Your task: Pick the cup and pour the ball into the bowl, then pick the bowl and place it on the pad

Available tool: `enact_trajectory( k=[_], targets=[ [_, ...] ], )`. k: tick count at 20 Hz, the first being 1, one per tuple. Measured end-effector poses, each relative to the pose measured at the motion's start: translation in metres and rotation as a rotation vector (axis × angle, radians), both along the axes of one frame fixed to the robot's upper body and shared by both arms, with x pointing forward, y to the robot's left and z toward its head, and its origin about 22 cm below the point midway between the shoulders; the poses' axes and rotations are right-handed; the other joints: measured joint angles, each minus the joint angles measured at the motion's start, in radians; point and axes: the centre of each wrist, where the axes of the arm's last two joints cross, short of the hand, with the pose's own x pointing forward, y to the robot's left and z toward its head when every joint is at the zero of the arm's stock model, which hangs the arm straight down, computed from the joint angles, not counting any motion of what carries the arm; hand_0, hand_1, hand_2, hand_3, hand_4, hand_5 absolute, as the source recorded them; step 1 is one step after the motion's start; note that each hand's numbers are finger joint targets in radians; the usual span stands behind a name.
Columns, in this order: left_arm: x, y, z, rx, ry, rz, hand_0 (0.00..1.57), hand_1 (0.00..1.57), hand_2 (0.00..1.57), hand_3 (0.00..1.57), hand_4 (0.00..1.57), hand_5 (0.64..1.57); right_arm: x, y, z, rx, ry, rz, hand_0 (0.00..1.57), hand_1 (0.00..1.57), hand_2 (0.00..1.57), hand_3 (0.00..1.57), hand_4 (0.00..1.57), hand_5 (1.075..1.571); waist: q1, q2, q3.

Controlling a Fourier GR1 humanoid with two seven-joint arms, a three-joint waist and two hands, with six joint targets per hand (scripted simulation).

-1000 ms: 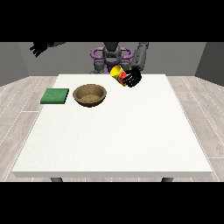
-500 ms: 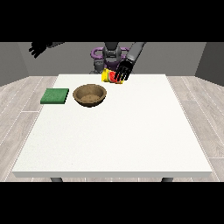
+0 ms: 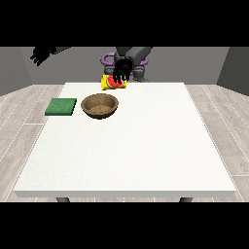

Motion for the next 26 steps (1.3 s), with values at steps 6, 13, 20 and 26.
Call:
enact_trajectory(
  k=[6, 13, 20, 26],
  targets=[
    [0.005, -0.023, 0.023, 0.271, -0.071, 0.017, 0.61, 0.61, 1.49, 1.54, 1.03, 1.571, 0.013, 0.015, -0.004, 0.006, -0.012, 0.021, 0.0, 0.0, 0.0, 0.31, 0.69, 1.553, -0.016, 0.007, -0.0005],
    [-0.015, -0.047, 0.03, 0.457, -0.048, -0.028, 0.0, 0.0, 1.14, 1.57, 1.12, 1.571, 0.023, 0.029, -0.009, 0.011, -0.011, 0.046, 0.0, 0.0, 0.0, 0.17, 0.71, 1.55, -0.034, 0.003, -0.0011],
    [-0.014, -0.043, 0.045, 0.335, -0.06, -0.065, 0.8, 0.8, 1.57, 1.56, 1.17, 1.561, 0.018, 0.017, -0.007, 0.007, 0.013, -0.036, 0.0, 0.0, 0.0, 0.05, 0.71, 1.548, 0.051, -0.021, -0.0021],
    [0.006, 0.003, 0.088, -0.18, -0.045, -0.053, 0.42, 0.42, 0.14, 0.01, 1.22, 1.537, 0.014, 0.009, -0.007, 0.005, 0.022, -0.138, 0.0, 0.0, 0.0, 0.11, 0.78, 1.558, 0.173, -0.018, -0.0078]
  ],
)
